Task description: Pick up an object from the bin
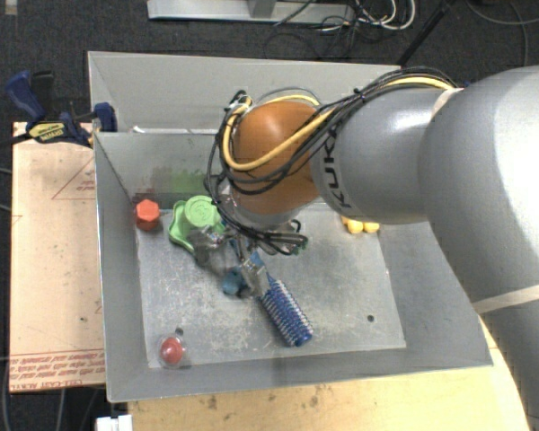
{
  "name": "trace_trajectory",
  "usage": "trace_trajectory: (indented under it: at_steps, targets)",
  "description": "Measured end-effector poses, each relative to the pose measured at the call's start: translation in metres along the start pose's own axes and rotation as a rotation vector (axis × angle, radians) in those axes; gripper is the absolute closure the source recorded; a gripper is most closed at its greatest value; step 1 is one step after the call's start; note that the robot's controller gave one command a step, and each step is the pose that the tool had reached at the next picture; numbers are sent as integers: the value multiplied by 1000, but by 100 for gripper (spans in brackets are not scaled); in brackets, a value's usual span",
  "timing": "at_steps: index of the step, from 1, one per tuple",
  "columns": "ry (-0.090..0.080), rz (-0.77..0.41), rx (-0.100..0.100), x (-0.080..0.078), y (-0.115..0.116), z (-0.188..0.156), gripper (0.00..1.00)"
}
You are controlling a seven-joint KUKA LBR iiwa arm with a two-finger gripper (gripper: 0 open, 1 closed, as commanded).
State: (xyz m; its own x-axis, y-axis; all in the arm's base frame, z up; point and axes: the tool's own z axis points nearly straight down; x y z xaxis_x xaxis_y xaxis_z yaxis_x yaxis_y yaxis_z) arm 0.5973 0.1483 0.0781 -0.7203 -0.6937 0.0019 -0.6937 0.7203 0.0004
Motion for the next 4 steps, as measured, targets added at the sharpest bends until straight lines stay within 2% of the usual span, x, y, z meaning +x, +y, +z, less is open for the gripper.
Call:
trace_trajectory:
  at_steps: [1,2,3,4]
  targets:
    - [-3,-6,-1,-3,3,-1,100]
    - [-4,-6,-1,-3,3,-1,0]
    - [-4,-6,-1,-3,3,-1,100]
    - [-11,33,6,32,-18,-105,100]
